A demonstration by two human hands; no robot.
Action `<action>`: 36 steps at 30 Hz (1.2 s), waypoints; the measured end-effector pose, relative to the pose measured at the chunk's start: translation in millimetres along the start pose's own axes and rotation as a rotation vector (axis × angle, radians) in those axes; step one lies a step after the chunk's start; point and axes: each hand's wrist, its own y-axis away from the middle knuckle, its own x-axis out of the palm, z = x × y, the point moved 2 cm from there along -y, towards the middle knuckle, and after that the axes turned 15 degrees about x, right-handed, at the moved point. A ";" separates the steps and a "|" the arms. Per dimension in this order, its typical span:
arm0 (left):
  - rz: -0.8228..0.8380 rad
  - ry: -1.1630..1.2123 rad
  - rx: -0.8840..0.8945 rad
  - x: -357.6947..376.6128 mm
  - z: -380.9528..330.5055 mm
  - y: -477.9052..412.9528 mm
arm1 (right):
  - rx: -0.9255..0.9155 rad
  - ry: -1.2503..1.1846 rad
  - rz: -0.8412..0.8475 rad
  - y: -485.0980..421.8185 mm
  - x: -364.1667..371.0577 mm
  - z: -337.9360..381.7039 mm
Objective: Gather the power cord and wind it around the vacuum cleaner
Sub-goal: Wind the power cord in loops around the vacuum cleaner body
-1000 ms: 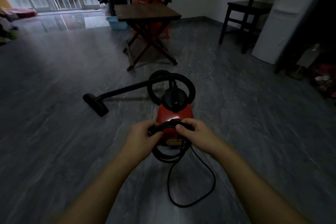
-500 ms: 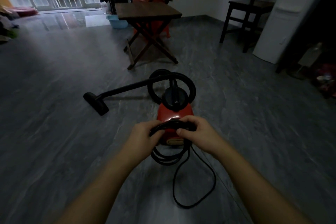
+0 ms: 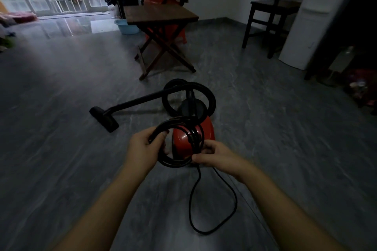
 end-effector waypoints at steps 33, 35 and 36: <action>-0.140 0.024 -0.161 -1.9 5.1 1.0 | -0.007 0.073 -0.146 -13.1 -2.3 -6.1; -0.114 0.006 -0.172 0.8 10.2 1.8 | -0.022 -0.085 -0.211 -15.1 -3.4 -4.0; -0.101 -0.001 -0.177 2.8 13.5 2.5 | -0.023 -0.163 -0.226 -15.7 -3.2 -2.6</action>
